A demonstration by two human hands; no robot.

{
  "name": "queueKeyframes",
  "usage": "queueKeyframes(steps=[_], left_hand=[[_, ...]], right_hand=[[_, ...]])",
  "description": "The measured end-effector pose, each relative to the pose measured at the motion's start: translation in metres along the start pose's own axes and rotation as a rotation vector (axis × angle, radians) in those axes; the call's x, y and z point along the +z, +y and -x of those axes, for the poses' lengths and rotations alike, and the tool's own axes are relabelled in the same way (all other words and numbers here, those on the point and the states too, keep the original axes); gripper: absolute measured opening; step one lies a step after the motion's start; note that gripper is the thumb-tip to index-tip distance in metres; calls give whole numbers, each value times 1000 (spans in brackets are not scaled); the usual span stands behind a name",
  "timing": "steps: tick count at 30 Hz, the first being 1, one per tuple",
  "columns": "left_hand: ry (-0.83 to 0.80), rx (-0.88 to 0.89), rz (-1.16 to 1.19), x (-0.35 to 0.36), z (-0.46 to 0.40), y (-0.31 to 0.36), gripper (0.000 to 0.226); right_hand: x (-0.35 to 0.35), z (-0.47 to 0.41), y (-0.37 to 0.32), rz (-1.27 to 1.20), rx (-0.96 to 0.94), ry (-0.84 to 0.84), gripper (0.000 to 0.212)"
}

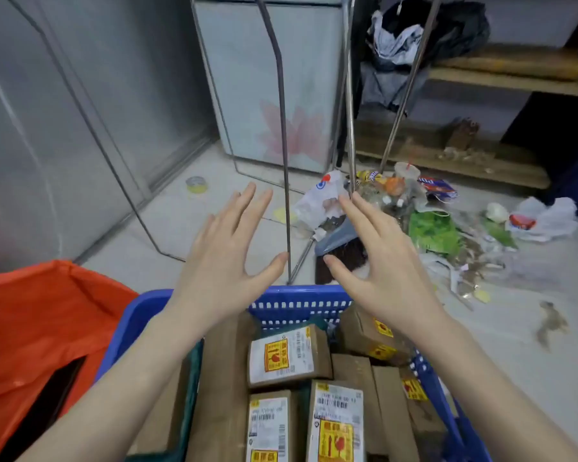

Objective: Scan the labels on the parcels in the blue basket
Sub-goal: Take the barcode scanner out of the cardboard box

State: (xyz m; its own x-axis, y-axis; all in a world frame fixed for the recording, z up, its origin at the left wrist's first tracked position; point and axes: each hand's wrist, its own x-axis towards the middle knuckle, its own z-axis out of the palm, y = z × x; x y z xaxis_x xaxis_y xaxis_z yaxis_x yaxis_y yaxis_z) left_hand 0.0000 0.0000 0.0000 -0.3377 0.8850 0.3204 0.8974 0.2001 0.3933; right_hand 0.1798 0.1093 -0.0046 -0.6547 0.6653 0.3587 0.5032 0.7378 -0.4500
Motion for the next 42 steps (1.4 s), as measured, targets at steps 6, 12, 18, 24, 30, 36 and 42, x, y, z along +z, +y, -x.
queueKeyframes(steps=[6, 12, 18, 24, 30, 36, 42], left_hand=[[21, 58, -32, 21, 32, -1, 81], [31, 97, 12, 4, 80, 41, 79], [-43, 169, 94, 14, 110, 98, 79], [-133, 282, 159, 66, 121, 157, 76], [-369, 414, 131, 153, 135, 195, 73], [-558, 471, 64, 232, 148, 200, 70], [-585, 487, 15, 271, 146, 192, 71]], right_hand=[[14, 32, 11, 20, -21, -2, 76], [-37, 89, 1, 45, -23, 37, 75], [-91, 154, 20, 105, 30, 64, 69], [-106, 215, 73, 134, 190, 67, 62], [-88, 280, 137, 126, 420, 7, 53], [-40, 329, 191, 49, 631, -108, 50], [17, 347, 229, -47, 782, -216, 50]])
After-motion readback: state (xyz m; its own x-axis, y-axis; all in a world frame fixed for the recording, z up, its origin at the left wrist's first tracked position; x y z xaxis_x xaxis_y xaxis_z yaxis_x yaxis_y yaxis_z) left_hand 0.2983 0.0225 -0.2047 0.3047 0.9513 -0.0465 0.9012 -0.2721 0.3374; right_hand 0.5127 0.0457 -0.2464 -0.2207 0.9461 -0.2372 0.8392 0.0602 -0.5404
